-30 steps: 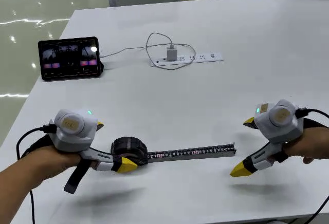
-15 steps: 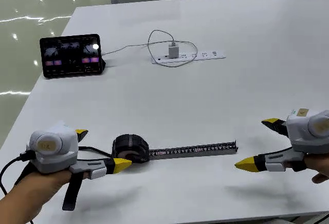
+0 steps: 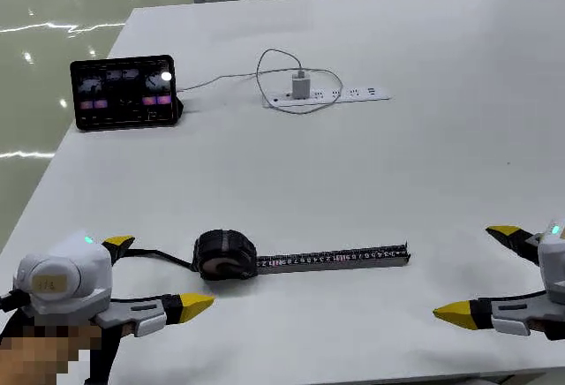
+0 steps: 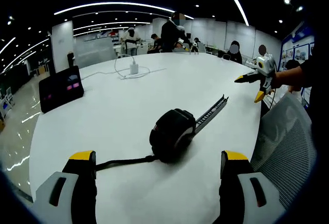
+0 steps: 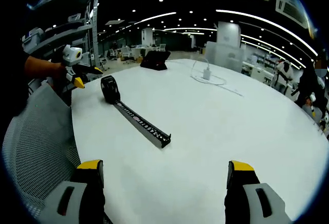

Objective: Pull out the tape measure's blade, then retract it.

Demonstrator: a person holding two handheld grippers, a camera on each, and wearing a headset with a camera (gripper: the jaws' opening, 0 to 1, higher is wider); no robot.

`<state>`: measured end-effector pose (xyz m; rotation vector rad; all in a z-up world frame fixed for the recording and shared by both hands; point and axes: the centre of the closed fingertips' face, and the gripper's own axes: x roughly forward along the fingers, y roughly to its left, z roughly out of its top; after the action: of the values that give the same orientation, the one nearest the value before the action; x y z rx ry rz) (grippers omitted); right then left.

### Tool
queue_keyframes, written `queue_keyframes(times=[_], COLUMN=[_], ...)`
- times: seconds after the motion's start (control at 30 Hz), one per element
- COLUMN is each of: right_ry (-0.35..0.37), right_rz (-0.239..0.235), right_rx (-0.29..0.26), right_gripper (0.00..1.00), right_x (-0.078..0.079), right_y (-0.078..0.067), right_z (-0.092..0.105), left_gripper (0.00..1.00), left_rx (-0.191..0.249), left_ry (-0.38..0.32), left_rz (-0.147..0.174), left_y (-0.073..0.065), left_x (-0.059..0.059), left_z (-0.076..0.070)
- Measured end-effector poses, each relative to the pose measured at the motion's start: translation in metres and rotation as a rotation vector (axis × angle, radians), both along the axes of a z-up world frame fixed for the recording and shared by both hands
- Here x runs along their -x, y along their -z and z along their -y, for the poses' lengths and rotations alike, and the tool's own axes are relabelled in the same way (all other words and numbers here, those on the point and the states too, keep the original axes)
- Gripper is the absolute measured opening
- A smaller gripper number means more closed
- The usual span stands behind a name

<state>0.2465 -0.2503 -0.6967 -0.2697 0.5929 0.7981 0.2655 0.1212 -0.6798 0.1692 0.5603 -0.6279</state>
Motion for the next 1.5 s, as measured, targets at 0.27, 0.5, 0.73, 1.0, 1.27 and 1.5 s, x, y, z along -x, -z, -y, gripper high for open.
queue_keyframes(times=[0.27,0.5,0.73,1.0,1.27,1.5], right_ry=[0.03,0.086,0.081,0.04,0.024,-0.034], right_rz=[0.012,0.018,0.013,0.023,0.013,-0.04], right_rx=[0.035,-0.008,-0.009,0.004,0.016,0.017], right_gripper=[0.99,0.99,0.99,0.99,0.99,0.99], right_x=[0.013,0.02,0.021,0.023,0.025,0.029], right_y=[0.009,0.011,0.007,0.006,0.006,0.007], right_z=[0.009,0.015,0.02,0.017,0.017,0.014], left_gripper=[0.99,0.99,0.99,0.99,0.99,0.99], left_rx=[0.025,0.028,0.01,0.012,0.007,-0.025], left_ry=[-0.025,-0.036,-0.028,-0.027,-0.024,-0.022], left_rz=[0.012,0.002,-0.001,0.014,0.025,0.031], left_y=[0.014,0.019,0.02,0.016,0.008,0.006], left_x=[0.017,0.02,0.019,0.012,0.008,-0.001], left_z=[-0.005,-0.008,-0.006,-0.003,0.003,0.016])
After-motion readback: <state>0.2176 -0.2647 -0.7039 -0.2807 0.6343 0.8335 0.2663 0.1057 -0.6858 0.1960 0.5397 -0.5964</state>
